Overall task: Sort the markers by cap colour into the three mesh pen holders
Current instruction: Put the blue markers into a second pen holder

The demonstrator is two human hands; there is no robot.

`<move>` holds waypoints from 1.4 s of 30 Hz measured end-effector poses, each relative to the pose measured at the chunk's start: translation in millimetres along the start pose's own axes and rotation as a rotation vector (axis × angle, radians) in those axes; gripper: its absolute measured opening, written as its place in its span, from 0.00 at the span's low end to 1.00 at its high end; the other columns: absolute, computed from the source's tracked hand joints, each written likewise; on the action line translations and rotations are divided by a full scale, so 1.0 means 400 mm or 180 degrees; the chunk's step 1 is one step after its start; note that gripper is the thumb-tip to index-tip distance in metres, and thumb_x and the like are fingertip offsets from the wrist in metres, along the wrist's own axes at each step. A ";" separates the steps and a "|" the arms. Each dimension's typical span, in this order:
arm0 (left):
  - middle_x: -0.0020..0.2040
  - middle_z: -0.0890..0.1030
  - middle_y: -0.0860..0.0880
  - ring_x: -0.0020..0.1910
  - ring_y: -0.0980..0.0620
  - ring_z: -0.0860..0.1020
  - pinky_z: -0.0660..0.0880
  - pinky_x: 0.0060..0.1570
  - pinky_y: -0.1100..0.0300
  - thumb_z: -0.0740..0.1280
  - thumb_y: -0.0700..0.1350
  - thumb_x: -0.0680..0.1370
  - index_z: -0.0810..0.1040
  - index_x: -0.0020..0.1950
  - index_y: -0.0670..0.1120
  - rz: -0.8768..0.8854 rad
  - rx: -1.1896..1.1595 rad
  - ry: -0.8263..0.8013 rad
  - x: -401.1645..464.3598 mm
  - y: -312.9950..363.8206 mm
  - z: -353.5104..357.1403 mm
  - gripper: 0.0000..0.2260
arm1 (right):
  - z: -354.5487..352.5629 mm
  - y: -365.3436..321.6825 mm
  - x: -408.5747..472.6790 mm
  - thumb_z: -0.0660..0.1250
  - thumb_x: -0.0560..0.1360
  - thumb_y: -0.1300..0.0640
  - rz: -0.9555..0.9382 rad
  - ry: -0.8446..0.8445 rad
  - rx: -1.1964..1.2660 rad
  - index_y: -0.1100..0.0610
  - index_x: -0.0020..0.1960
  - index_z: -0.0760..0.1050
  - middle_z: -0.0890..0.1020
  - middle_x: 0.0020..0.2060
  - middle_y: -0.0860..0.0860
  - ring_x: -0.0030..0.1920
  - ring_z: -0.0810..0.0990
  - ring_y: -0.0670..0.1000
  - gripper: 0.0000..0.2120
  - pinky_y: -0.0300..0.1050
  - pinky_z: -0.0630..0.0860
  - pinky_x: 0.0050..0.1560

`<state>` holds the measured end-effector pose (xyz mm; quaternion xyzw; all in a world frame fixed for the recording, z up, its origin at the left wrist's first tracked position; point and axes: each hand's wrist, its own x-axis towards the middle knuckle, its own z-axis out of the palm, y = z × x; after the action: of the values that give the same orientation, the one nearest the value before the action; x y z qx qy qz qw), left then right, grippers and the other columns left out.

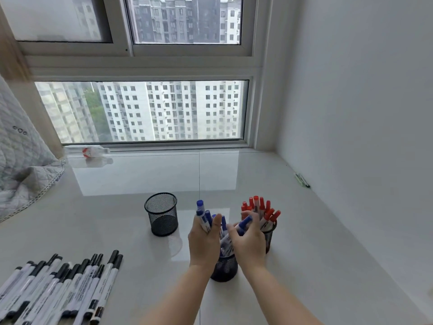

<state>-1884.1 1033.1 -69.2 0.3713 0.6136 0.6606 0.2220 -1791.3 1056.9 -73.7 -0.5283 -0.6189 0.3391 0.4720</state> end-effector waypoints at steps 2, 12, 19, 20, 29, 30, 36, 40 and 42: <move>0.34 0.76 0.53 0.33 0.58 0.74 0.68 0.33 0.74 0.67 0.49 0.74 0.69 0.40 0.52 0.0013 0.0048 0.0083 -0.007 -0.010 0.000 0.08 | -0.004 0.000 -0.001 0.71 0.72 0.55 -0.0257 0.0179 -0.0201 0.49 0.60 0.64 0.78 0.36 0.44 0.36 0.79 0.45 0.21 0.40 0.77 0.39; 0.40 0.74 0.53 0.50 0.45 0.73 0.67 0.48 0.56 0.64 0.54 0.75 0.68 0.40 0.53 -0.0151 0.0314 0.0462 -0.042 -0.032 0.017 0.08 | -0.008 0.017 -0.001 0.65 0.75 0.57 -0.0832 -0.0075 -0.0659 0.54 0.51 0.77 0.80 0.41 0.46 0.42 0.79 0.47 0.06 0.36 0.74 0.41; 0.42 0.75 0.50 0.54 0.45 0.70 0.68 0.54 0.51 0.61 0.59 0.75 0.75 0.44 0.46 -0.0475 0.1081 0.0612 -0.045 -0.027 0.016 0.16 | -0.014 0.031 0.000 0.66 0.74 0.57 -0.0774 -0.0147 -0.0526 0.54 0.52 0.75 0.76 0.41 0.43 0.42 0.76 0.44 0.06 0.34 0.72 0.42; 0.43 0.76 0.50 0.54 0.45 0.70 0.69 0.54 0.51 0.61 0.59 0.76 0.75 0.43 0.45 -0.0488 0.1187 0.0596 -0.048 -0.023 0.018 0.17 | -0.013 0.033 0.000 0.65 0.75 0.56 -0.0746 -0.0159 -0.0511 0.54 0.51 0.75 0.76 0.41 0.43 0.42 0.76 0.44 0.06 0.35 0.72 0.41; 0.42 0.73 0.53 0.50 0.47 0.74 0.69 0.54 0.51 0.65 0.54 0.73 0.72 0.50 0.47 -0.0094 0.1759 0.0432 -0.024 0.028 -0.015 0.12 | -0.018 0.047 -0.003 0.61 0.76 0.49 -0.0671 -0.0432 -0.0690 0.48 0.51 0.69 0.75 0.39 0.41 0.40 0.74 0.42 0.05 0.33 0.70 0.35; 0.41 0.72 0.55 0.48 0.48 0.75 0.68 0.53 0.51 0.67 0.51 0.73 0.71 0.54 0.48 0.0121 0.1744 0.0450 -0.020 0.036 -0.021 0.14 | -0.018 0.048 -0.003 0.61 0.77 0.49 -0.0663 -0.0459 -0.0707 0.48 0.51 0.69 0.74 0.40 0.42 0.40 0.75 0.43 0.05 0.35 0.72 0.36; 0.46 0.72 0.56 0.37 0.52 0.75 0.73 0.36 0.59 0.66 0.44 0.74 0.69 0.66 0.55 0.1005 0.2127 -0.0080 0.001 0.042 -0.046 0.21 | -0.020 0.041 -0.005 0.60 0.77 0.49 -0.0584 -0.0542 -0.0706 0.47 0.51 0.68 0.75 0.41 0.43 0.43 0.76 0.45 0.04 0.44 0.79 0.42; 0.49 0.77 0.49 0.44 0.49 0.77 0.75 0.43 0.54 0.63 0.47 0.77 0.77 0.55 0.53 0.0716 0.2147 -0.0338 0.003 0.032 -0.042 0.09 | -0.025 0.035 -0.003 0.61 0.77 0.49 -0.0553 -0.0533 -0.0766 0.48 0.50 0.69 0.77 0.41 0.44 0.41 0.77 0.45 0.04 0.44 0.76 0.41; 0.48 0.77 0.50 0.47 0.49 0.76 0.75 0.45 0.53 0.63 0.48 0.77 0.79 0.54 0.53 0.0675 0.2018 -0.0273 -0.001 0.025 -0.041 0.08 | -0.027 0.030 -0.004 0.61 0.77 0.49 -0.0579 -0.0525 -0.0800 0.49 0.52 0.70 0.77 0.42 0.44 0.42 0.77 0.45 0.06 0.43 0.76 0.41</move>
<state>-1894.8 1020.8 -59.1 0.5110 0.7366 0.4400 0.0511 -1777.2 1057.2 -81.6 -0.4954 -0.7383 0.2572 0.3787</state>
